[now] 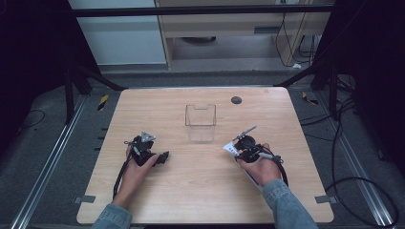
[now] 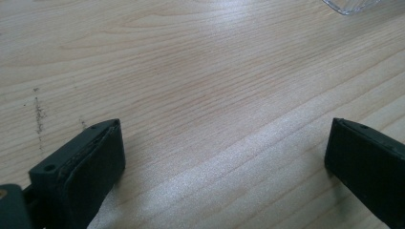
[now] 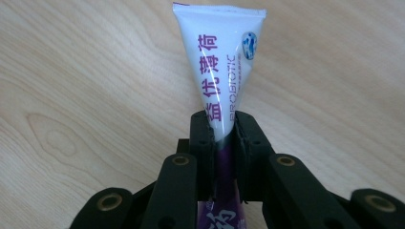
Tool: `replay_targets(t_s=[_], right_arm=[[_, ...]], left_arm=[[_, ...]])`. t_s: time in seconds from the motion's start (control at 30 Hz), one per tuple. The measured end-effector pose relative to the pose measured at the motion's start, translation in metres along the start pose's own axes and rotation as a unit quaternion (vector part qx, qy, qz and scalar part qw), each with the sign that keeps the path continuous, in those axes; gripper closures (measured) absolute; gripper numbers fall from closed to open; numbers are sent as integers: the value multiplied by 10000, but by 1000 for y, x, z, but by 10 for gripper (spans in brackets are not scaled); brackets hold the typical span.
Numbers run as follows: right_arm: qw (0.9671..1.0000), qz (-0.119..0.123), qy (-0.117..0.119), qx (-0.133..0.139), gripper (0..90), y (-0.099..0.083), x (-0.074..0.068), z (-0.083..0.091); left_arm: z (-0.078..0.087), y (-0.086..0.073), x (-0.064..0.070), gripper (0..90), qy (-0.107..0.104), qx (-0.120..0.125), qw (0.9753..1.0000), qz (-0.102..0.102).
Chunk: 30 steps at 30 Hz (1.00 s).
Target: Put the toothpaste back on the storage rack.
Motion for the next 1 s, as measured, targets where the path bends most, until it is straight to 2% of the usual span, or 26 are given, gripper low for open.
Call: replay_targets(t_s=[0.07,0.3,0.43,0.6,0.63,0.7,0.77,0.8,0.83,0.93,0.97,1.0], right_arm=[[9998,-119,18,133,794,3,3,8],[9979,-189,-43,617,793,14,14,34],[9966,-205,-24,794,793,18,14,41],[9926,-200,-32,1194,793,29,13,50],[9926,-200,-32,1194,793,29,13,50],[9896,-214,-36,1423,793,36,11,55],[9887,-224,-57,1483,794,38,10,56],[9850,-236,-122,1706,794,43,10,59],[9850,-236,-122,1706,794,43,10,59],[9798,-297,-146,1972,794,49,10,63],[9770,-329,-119,2103,795,55,8,66],[9760,-314,-118,2151,795,57,8,66]], left_arm=[[0,0,0,0,0,-2,10000,-1],[0,0,0,0,0,-1,10000,1],[0,0,0,0,1,1,10000,2],[0,0,0,0,0,6,10000,7],[0,0,0,0,0,6,10000,7],[0,0,0,0,0,10,10000,14],[0,0,0,0,-1,10,10000,14],[0,0,0,0,-1,11,10000,15],[0,0,0,0,-1,8,10000,11],[0,0,0,0,-2,11,10000,15],[0,0,0,0,-2,9,10000,13],[0,0,0,0,-1,11,10000,15]])
Point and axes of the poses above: each handheld gripper's, and its own axes: z roughly backward along the jaws, y roughly out of its top, x roughly to its right, the point moved 5 cm from there along -z, roughly forward along the jaws, and after that the axes turned 6 degrees about x, right-handed, at the moved point
